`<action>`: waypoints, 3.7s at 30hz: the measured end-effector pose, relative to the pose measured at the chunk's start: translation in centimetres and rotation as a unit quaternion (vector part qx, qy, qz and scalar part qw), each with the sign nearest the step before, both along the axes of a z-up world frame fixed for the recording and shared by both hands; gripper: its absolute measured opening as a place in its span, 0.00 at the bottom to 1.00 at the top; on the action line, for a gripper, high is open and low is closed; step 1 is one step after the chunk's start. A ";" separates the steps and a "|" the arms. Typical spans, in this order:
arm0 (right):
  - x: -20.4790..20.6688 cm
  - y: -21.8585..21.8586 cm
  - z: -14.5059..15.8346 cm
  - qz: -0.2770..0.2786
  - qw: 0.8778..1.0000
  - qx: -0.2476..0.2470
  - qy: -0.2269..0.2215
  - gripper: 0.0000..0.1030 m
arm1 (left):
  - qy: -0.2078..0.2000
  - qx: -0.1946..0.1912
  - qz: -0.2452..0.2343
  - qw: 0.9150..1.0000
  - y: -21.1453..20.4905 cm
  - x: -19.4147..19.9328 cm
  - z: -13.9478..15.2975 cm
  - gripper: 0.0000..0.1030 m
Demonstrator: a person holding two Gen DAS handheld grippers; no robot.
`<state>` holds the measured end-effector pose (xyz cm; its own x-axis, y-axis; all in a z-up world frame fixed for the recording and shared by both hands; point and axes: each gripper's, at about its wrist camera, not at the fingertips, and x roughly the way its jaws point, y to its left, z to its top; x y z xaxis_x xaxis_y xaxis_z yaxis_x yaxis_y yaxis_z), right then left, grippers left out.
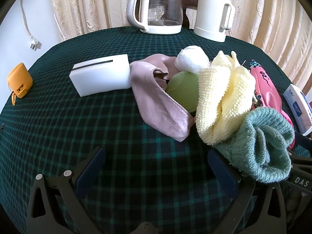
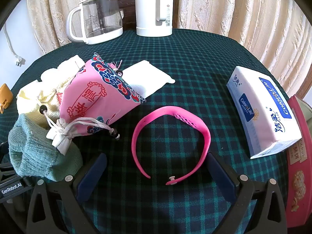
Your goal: Organize soft objects
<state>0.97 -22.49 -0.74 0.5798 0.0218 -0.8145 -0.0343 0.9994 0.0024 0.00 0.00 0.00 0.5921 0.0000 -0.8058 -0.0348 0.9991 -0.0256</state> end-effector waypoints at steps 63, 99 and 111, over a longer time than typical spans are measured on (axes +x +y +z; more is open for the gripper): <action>-2.3 -5.3 3.0 0.006 0.996 0.058 -0.061 0.70 | -0.067 -0.053 -0.010 0.996 3.2 -4.8 2.1 0.99; -0.8 -6.7 2.7 0.015 0.993 0.104 -0.056 0.13 | -0.072 -0.063 -0.095 0.991 -3.7 -4.9 4.4 0.97; -1.2 -7.2 3.0 0.020 0.992 0.110 -0.061 0.13 | -0.039 -0.079 -0.103 0.991 -5.2 -2.8 2.4 0.46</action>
